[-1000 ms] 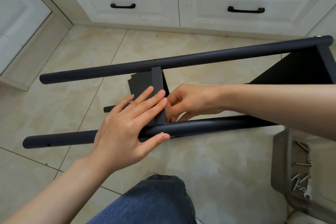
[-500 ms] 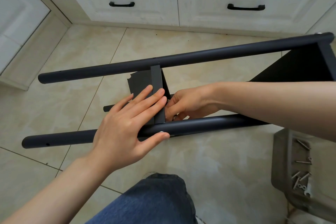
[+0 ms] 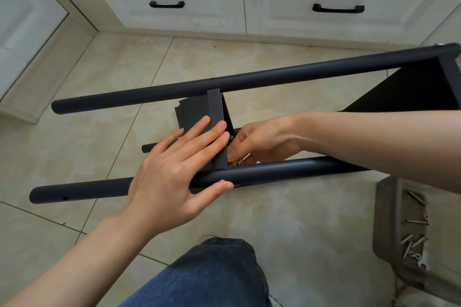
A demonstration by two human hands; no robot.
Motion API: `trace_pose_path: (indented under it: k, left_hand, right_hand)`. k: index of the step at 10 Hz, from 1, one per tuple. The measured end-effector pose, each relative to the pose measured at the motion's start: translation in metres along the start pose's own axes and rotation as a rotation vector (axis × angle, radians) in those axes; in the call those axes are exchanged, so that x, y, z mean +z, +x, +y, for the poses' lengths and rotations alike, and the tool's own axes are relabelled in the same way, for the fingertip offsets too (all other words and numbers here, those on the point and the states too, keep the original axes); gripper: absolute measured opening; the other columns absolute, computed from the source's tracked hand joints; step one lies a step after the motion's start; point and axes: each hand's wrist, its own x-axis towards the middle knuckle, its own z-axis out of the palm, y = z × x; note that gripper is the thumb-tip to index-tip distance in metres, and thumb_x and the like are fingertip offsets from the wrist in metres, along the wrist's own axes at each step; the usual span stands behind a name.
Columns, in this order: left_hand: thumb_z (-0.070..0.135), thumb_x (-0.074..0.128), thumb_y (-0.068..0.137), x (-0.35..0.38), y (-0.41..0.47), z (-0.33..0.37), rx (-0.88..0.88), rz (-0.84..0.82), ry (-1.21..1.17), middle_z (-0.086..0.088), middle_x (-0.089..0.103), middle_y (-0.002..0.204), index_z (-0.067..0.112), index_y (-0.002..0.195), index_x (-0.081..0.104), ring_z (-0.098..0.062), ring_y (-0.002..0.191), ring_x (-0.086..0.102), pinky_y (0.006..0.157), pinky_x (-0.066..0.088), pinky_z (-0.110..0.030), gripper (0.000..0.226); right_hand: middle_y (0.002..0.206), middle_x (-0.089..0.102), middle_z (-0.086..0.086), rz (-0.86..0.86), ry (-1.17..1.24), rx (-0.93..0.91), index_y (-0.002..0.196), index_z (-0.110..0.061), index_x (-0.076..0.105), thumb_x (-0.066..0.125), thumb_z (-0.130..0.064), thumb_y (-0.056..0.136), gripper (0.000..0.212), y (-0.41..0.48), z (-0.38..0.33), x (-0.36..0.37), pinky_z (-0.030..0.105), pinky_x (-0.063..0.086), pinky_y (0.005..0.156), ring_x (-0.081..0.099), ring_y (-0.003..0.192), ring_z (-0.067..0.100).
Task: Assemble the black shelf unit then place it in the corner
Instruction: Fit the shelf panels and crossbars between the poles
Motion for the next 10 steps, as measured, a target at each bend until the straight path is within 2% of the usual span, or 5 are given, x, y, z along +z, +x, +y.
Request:
trace_pose_path:
  k: [2,4,7,9,10]
  left_hand:
    - [0.058,0.054,0.094,-0.0010,0.0000,0.0002,-0.005,-0.008,0.007,0.005,0.041,0.158,0.018,0.149,0.048,-0.016,0.151,0.032,0.114,0.040,-0.048,0.068]
    - [0.058,0.055,0.094,-0.0013,0.0002,0.0007,-0.006,-0.008,0.007,0.005,0.041,0.158,0.018,0.149,0.048,-0.016,0.151,0.032,0.115,0.039,-0.047,0.068]
    - [0.057,0.055,0.093,-0.0017,0.0003,0.0016,-0.006,-0.010,0.004,0.004,0.041,0.158,0.018,0.148,0.048,-0.017,0.150,0.033,0.114,0.039,-0.047,0.068]
    - [0.056,0.056,0.094,-0.0014,-0.0029,0.0018,-0.006,-0.008,-0.002,0.004,0.042,0.158,0.017,0.148,0.049,-0.017,0.151,0.032,0.113,0.041,-0.048,0.068]
    - [0.056,0.058,0.093,0.0001,-0.0055,0.0028,0.002,-0.004,-0.007,0.004,0.042,0.158,0.017,0.148,0.049,-0.017,0.151,0.032,0.112,0.043,-0.049,0.067]
  right_hand:
    - [0.092,0.074,0.004,0.017,0.022,0.012,0.094,-0.008,0.073,0.060,-0.012,0.097,0.014,0.0008,0.0011,-0.0021,0.022,0.057,0.069,0.071,0.082,0.012]
    - [0.090,0.074,0.005,-0.003,0.003,0.043,0.083,-0.015,0.078,0.061,-0.017,0.096,0.022,0.0009,0.0004,-0.0018,0.025,0.058,0.071,0.071,0.082,0.014]
    - [0.099,0.073,0.008,-0.026,0.005,0.062,0.092,-0.012,0.076,0.063,-0.019,0.095,0.016,-0.0021,0.0012,-0.0049,0.028,0.058,0.081,0.070,0.090,0.018]
    - [0.110,0.068,0.012,-0.024,-0.023,0.074,0.104,-0.009,0.072,0.064,-0.019,0.094,0.017,0.0004,0.0011,-0.0048,0.027,0.058,0.075,0.070,0.090,0.016]
    - [0.108,0.072,0.008,-0.042,-0.029,0.078,0.099,-0.014,0.076,0.064,-0.019,0.094,0.014,0.0003,0.0027,-0.0043,0.028,0.058,0.075,0.071,0.092,0.015]
